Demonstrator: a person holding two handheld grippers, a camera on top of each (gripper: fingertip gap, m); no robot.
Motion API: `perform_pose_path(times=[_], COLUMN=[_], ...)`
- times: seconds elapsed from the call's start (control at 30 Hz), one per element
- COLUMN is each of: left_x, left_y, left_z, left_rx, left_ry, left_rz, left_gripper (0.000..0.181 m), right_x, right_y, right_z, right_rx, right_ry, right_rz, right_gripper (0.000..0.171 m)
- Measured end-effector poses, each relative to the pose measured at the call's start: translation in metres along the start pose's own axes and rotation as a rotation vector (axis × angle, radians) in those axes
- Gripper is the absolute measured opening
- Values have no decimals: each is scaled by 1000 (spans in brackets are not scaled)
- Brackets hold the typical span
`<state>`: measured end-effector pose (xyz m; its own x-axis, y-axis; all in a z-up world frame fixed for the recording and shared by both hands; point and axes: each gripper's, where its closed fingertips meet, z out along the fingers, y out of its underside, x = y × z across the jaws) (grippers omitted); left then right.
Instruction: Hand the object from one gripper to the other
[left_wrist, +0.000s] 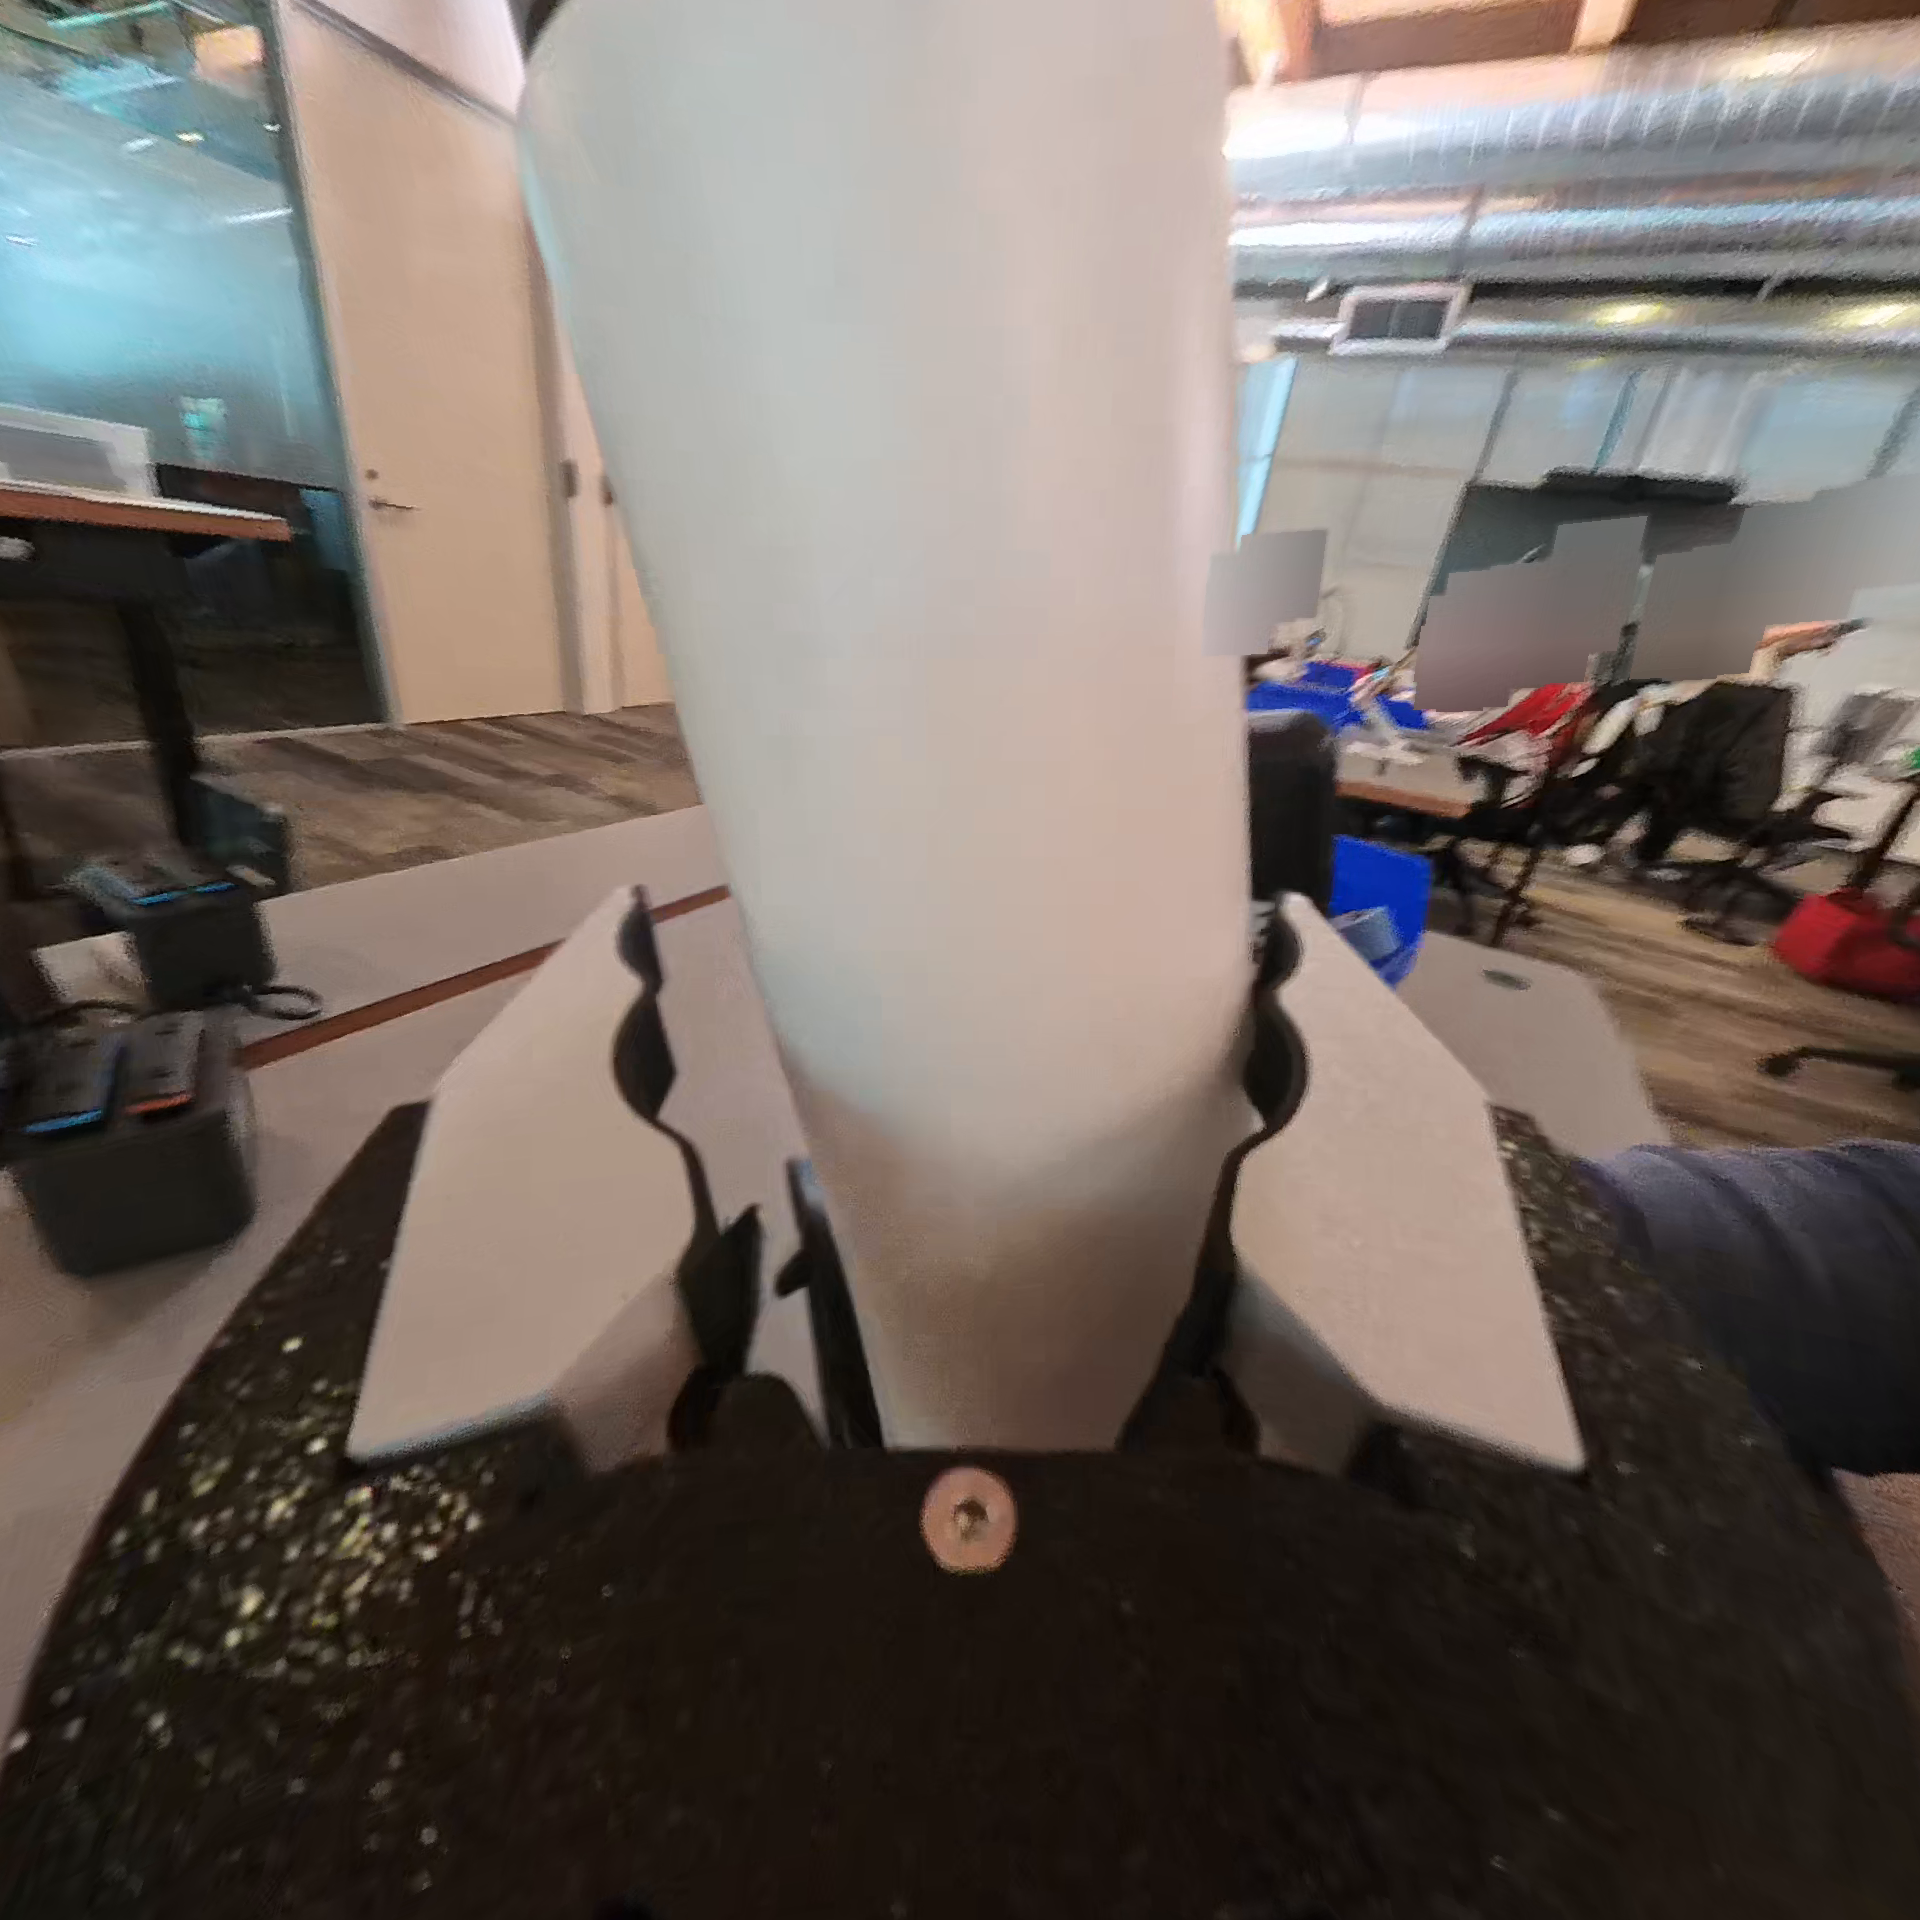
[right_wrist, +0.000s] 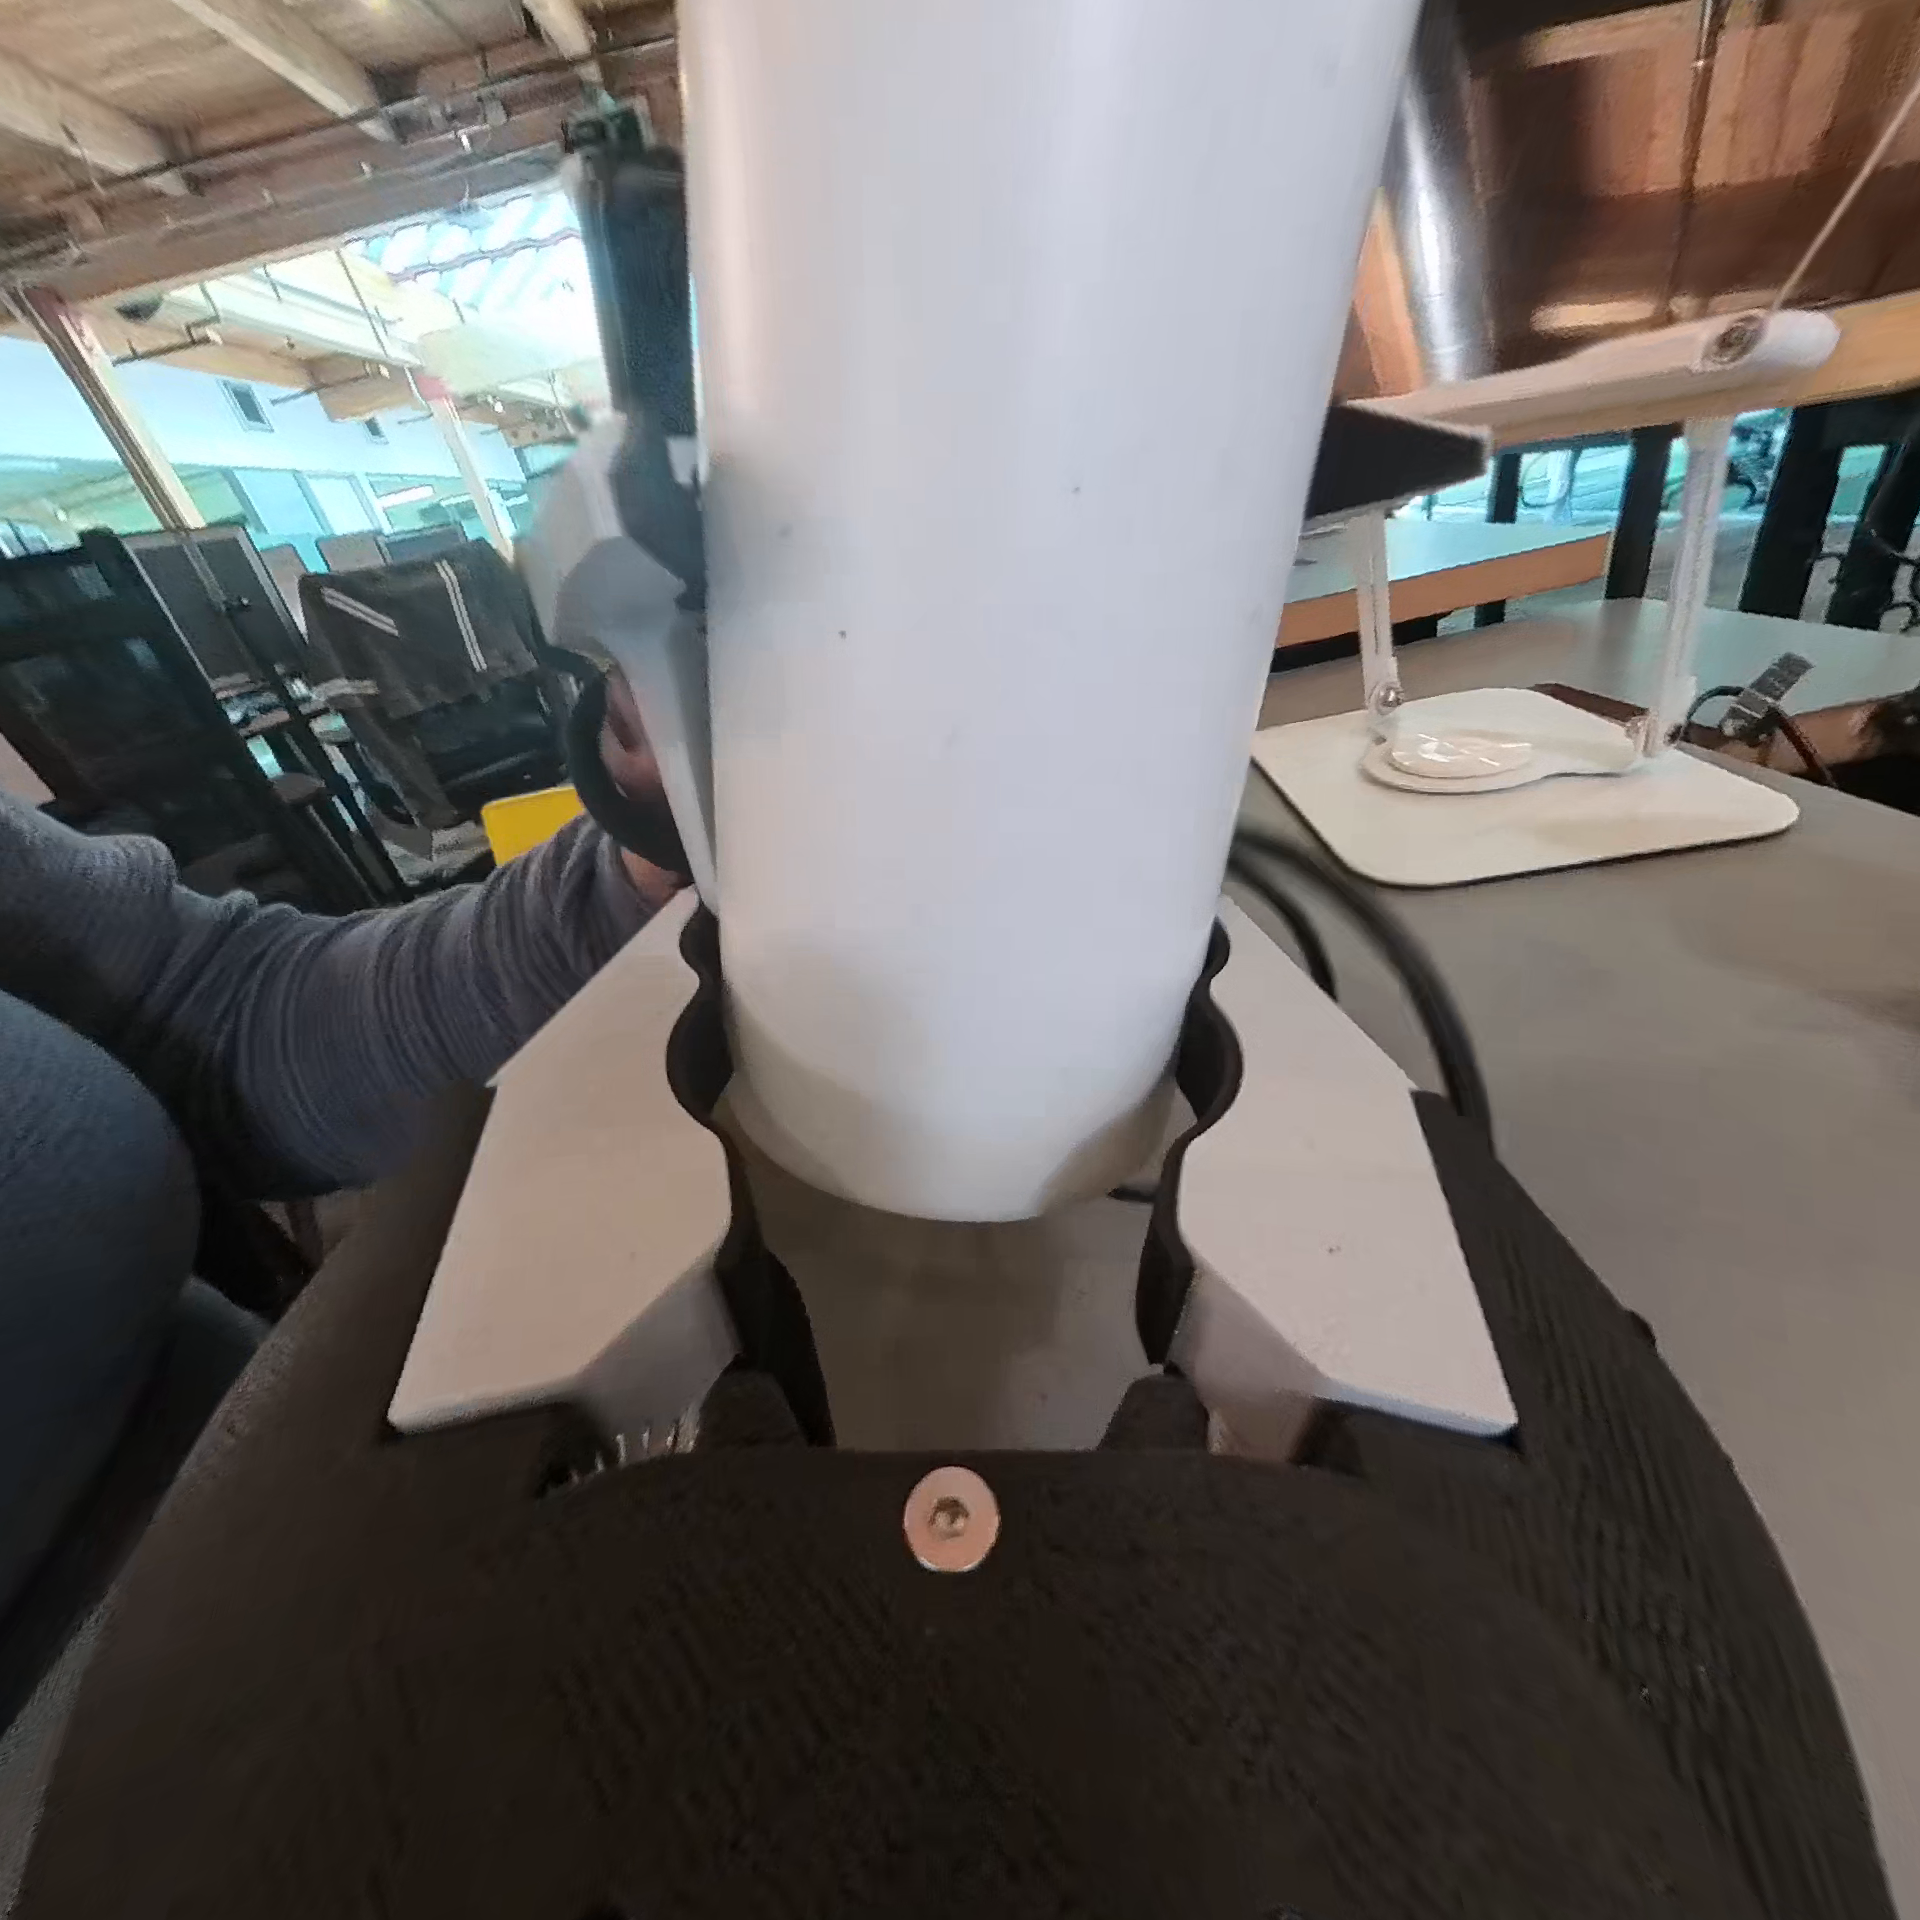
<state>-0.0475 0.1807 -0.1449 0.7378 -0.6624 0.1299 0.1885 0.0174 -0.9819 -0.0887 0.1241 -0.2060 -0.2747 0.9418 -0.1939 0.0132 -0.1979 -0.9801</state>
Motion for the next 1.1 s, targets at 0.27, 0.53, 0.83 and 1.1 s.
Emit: perform_pose_path(times=[0.27, 0.53, 0.83, 1.1], left_x=[-8, 38, -32, -11], left_y=[4, 0, -52, -60], left_z=[-7, -13, -55, -27], left_rx=[-120, -118, 114, 75], left_ry=[-176, 209, -101, -105], left_rz=[130, -57, -207, -74], left_gripper=[146, 102, 120, 126], right_x=[-10, -30, 15, 63], right_y=[6, 13, -25, -42], right_z=[0, -11, -47, -90], right_rx=[-72, -78, 72, 44], right_ry=[-23, -207, 94, 547], right_rz=[-60, 60, -75, -334], right_gripper=[89, 87, 87, 87])
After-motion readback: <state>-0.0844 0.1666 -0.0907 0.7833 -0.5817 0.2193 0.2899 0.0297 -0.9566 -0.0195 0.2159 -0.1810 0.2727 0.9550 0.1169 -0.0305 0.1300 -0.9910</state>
